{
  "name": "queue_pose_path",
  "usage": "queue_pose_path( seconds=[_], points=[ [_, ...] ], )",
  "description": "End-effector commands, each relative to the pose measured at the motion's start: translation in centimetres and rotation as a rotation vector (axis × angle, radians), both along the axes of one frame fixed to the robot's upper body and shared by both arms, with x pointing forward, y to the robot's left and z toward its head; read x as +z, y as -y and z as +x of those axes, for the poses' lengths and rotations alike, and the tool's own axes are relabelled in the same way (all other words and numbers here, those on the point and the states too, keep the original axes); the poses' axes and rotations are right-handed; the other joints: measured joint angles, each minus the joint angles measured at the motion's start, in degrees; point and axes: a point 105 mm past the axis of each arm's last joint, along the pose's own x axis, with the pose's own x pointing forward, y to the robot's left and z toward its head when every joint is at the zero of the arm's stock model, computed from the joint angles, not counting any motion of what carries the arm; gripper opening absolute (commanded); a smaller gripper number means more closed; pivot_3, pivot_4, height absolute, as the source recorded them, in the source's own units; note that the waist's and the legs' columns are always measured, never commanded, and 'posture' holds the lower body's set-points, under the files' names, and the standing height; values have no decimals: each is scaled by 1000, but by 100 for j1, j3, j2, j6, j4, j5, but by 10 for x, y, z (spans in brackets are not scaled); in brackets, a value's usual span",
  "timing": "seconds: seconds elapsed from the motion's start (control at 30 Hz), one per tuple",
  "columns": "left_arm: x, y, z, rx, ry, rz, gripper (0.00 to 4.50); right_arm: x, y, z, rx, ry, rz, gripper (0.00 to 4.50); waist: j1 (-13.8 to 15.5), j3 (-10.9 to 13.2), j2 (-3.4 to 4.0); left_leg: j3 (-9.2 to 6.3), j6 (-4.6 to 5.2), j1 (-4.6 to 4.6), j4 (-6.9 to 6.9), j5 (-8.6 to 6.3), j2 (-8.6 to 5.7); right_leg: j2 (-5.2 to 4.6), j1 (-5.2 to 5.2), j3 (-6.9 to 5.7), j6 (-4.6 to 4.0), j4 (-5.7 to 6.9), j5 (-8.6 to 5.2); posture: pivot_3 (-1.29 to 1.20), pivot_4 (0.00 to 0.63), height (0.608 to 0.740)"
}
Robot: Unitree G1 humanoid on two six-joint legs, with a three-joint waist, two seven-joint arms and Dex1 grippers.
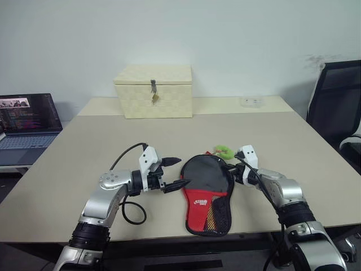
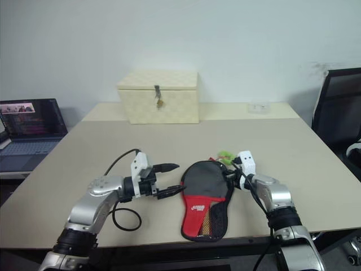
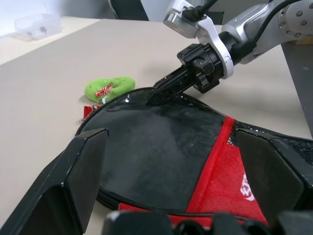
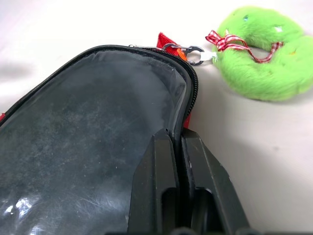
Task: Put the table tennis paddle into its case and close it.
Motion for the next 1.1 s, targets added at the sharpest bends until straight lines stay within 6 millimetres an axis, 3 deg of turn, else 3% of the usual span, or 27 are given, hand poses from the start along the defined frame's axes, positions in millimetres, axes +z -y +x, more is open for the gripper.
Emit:
queue_pose_path(
  seconds=[0.03,0.33,0.47,0.7,0.8,1.1],
  points=[
    [16,-1,-3,-8,57,-19,4500,7,-24,-3,101,30,15,30,-3,0,0,0,0,0,-1,0,0,0,0,0,0,0,0,0,150,740],
    [12,1,0,-6,55,-11,4500,-7,-16,-5,75,-16,-59,30,-6,0,0,1,0,11,-2,0,1,0,6,2,-2,2,1,0,150,740],
    [8,6,7,-7,66,-1,4500,1,-1,-16,71,-11,-84,959,39,0,1,-1,0,7,-5,0,-2,-1,5,0,-2,-2,0,0,150,740],
    [-1,19,19,-5,83,11,4500,22,16,-41,134,17,-123,3358,145,4,6,-4,0,-6,-2,0,-14,-4,2,-6,-1,-9,0,0,150,740],
    [-5,26,25,-11,85,12,4500,36,26,-42,136,60,-132,4416,145,9,13,-3,0,-7,1,0,-13,-3,1,-6,-1,-6,0,0,150,740],
    [-24,47,42,-36,77,64,4500,64,34,-10,19,213,-165,4466,150,12,16,7,0,-11,5,0,-17,1,1,-11,-1,-6,0,0,150,740]
  ],
)
